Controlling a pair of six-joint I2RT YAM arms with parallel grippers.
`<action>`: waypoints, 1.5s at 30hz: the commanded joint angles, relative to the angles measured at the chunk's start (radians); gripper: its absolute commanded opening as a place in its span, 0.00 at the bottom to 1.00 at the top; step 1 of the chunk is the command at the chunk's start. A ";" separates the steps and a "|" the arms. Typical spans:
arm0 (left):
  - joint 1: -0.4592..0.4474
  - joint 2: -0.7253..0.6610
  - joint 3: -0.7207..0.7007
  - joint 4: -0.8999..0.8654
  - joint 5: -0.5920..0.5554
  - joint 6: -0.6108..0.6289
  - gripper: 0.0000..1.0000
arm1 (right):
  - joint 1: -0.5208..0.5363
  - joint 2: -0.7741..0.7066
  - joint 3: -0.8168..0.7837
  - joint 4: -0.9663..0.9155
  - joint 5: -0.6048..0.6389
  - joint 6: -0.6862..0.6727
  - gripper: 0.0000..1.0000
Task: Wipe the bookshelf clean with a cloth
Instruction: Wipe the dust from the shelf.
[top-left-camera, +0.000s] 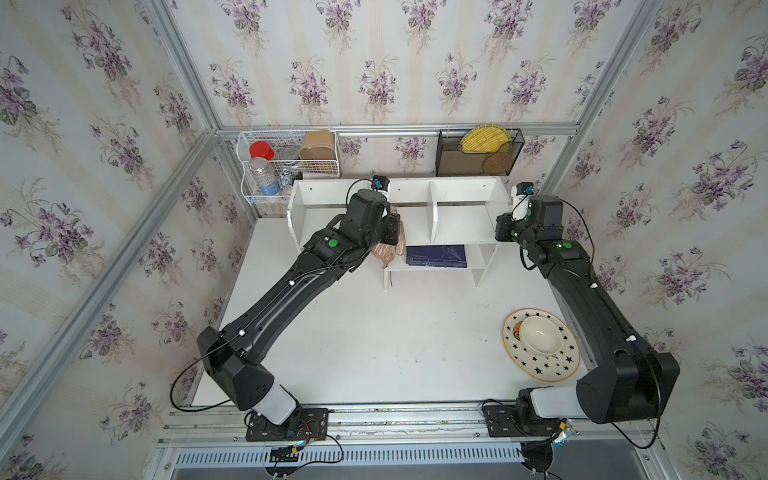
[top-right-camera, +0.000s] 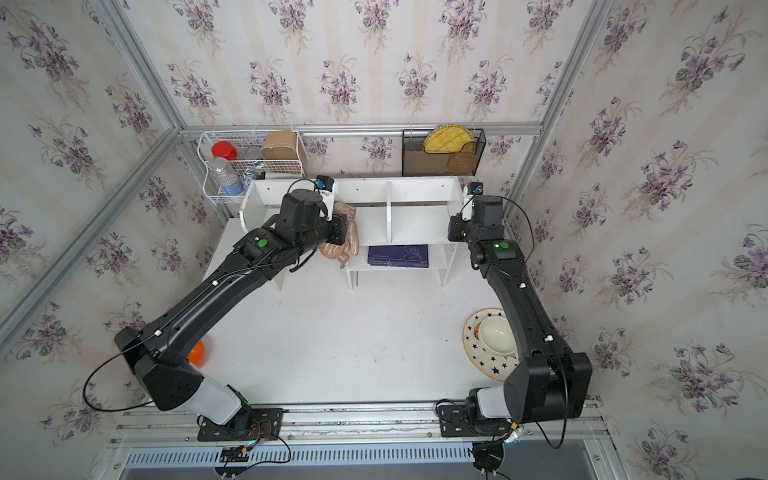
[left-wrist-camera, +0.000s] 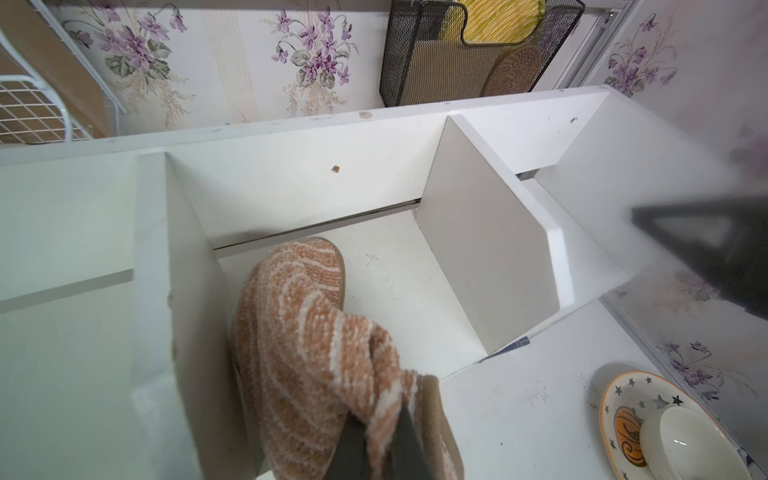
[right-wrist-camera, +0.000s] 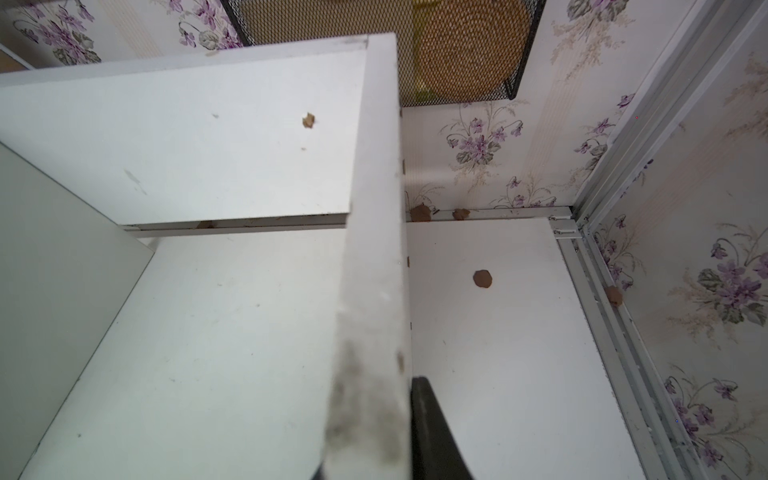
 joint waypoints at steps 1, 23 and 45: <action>0.000 0.059 0.067 0.031 0.082 -0.004 0.00 | 0.006 0.003 -0.001 -0.065 -0.164 0.188 0.00; 0.358 -0.342 -0.175 -0.007 -0.011 -0.026 0.00 | 0.005 -0.007 -0.035 -0.036 -0.180 0.198 0.00; 0.287 -0.169 -0.255 0.106 0.084 -0.077 0.00 | 0.006 -0.009 -0.034 -0.037 -0.195 0.194 0.00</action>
